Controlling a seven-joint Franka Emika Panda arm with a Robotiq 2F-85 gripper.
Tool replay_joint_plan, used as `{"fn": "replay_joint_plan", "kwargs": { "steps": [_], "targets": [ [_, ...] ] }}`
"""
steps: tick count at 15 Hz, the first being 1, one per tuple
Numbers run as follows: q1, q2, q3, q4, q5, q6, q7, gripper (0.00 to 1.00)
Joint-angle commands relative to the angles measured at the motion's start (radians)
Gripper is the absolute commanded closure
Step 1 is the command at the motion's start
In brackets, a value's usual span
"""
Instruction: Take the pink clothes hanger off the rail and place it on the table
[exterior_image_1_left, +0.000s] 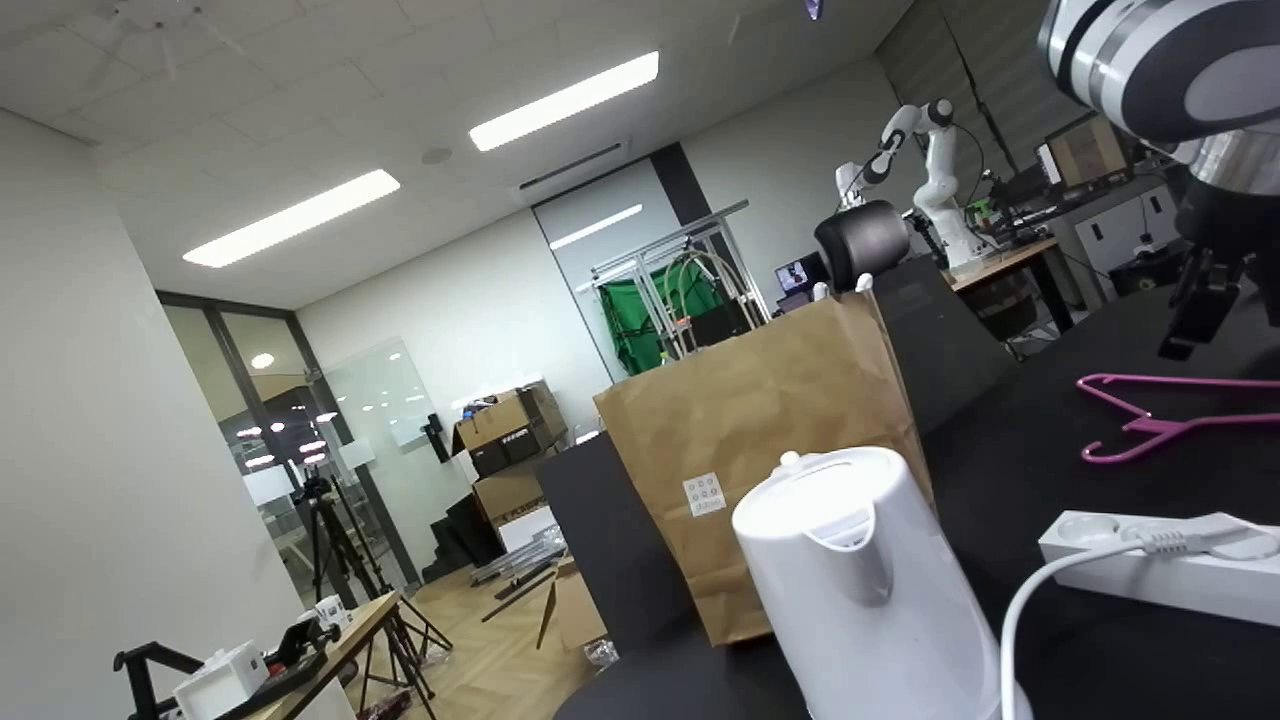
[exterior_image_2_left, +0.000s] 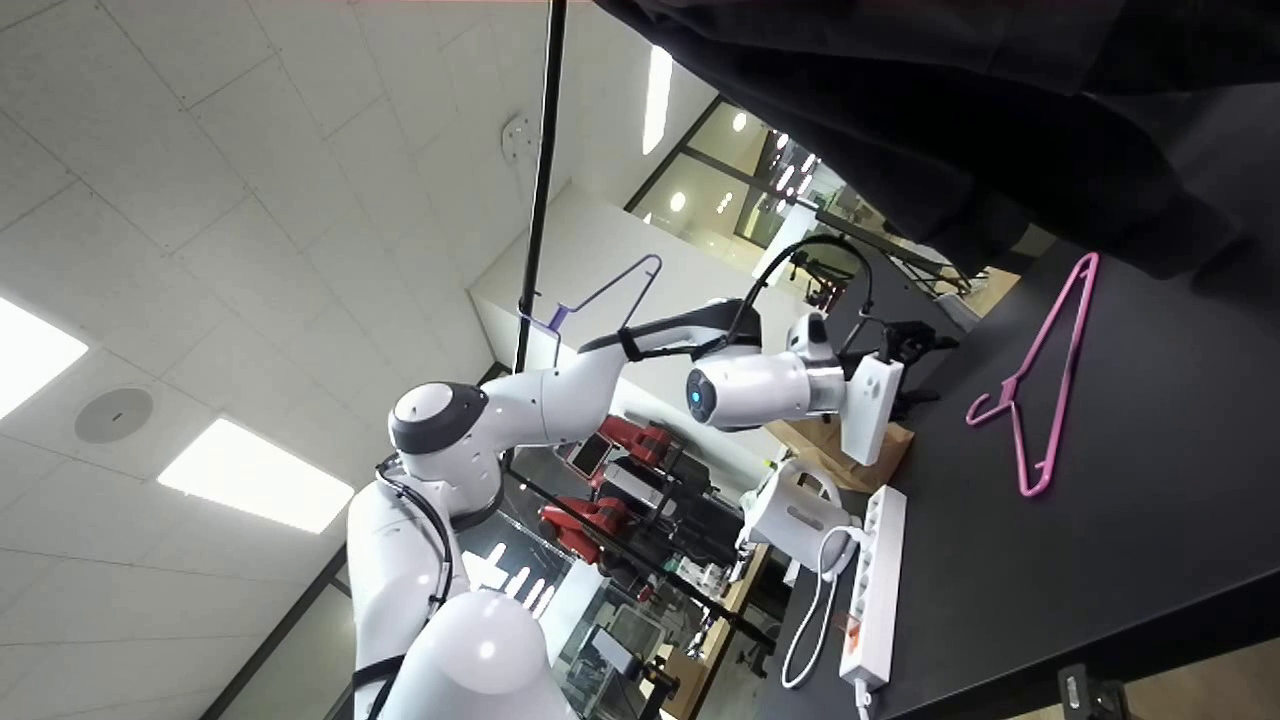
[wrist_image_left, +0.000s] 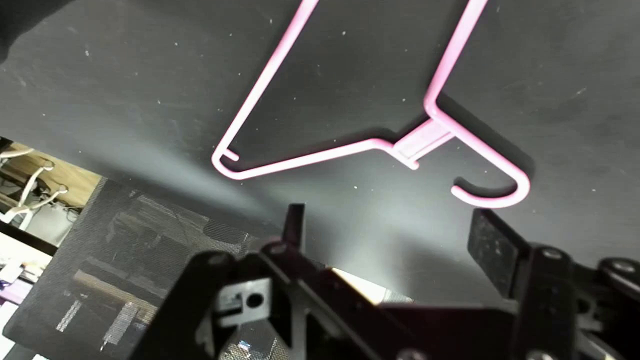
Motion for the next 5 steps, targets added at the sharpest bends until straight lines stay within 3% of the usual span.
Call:
{"fn": "replay_joint_plan", "kwargs": {
  "steps": [1, 2, 5],
  "targets": [
    [-0.013, -0.1, 0.032, -0.057, -0.103, 0.054, 0.024, 0.0],
    [0.0, -0.037, 0.008, -0.016, -0.049, 0.03, 0.003, 0.0],
    [-0.001, -0.041, 0.011, -0.021, -0.055, 0.028, 0.003, 0.0]
  ]
}}
